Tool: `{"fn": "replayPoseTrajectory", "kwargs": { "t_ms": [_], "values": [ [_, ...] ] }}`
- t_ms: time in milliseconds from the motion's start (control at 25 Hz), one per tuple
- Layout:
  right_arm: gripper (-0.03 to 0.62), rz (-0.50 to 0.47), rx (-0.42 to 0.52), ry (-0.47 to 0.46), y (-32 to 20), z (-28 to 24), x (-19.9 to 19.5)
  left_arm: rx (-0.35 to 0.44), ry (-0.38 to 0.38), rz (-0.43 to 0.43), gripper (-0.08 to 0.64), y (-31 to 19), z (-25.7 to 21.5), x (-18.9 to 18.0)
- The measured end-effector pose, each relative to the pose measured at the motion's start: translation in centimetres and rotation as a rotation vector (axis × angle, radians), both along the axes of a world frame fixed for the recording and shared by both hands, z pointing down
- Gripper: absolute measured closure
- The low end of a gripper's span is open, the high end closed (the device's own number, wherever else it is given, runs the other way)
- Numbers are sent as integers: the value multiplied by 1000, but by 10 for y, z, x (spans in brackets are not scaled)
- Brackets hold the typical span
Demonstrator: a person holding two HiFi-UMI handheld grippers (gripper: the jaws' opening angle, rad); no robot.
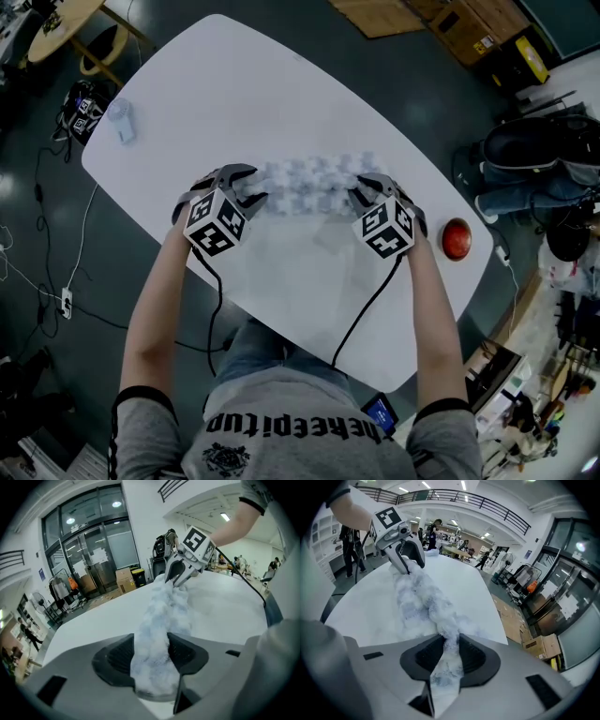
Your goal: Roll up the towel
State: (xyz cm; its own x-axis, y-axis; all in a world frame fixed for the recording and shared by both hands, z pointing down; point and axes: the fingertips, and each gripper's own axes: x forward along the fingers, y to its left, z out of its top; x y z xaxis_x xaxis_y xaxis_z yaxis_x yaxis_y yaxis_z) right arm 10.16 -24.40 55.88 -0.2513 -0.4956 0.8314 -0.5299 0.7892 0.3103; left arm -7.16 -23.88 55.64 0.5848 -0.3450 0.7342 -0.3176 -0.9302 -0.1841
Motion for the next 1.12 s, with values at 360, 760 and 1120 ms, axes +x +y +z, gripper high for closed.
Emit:
{"fn": "replayPoseTrajectory", "kwargs": {
  "t_ms": [360, 760, 1120],
  "values": [
    [445, 30, -56, -185, 27, -24, -4, -71, 97, -14, 290, 27, -19, -2],
    [446, 103, -13, -348, 47, -54, -9, 40, 276, -233, 291, 38, -66, -9],
    [591, 250, 97, -552, 68, -109, -3, 124, 468, -491, 540, 56, -122, -21]
  ]
}}
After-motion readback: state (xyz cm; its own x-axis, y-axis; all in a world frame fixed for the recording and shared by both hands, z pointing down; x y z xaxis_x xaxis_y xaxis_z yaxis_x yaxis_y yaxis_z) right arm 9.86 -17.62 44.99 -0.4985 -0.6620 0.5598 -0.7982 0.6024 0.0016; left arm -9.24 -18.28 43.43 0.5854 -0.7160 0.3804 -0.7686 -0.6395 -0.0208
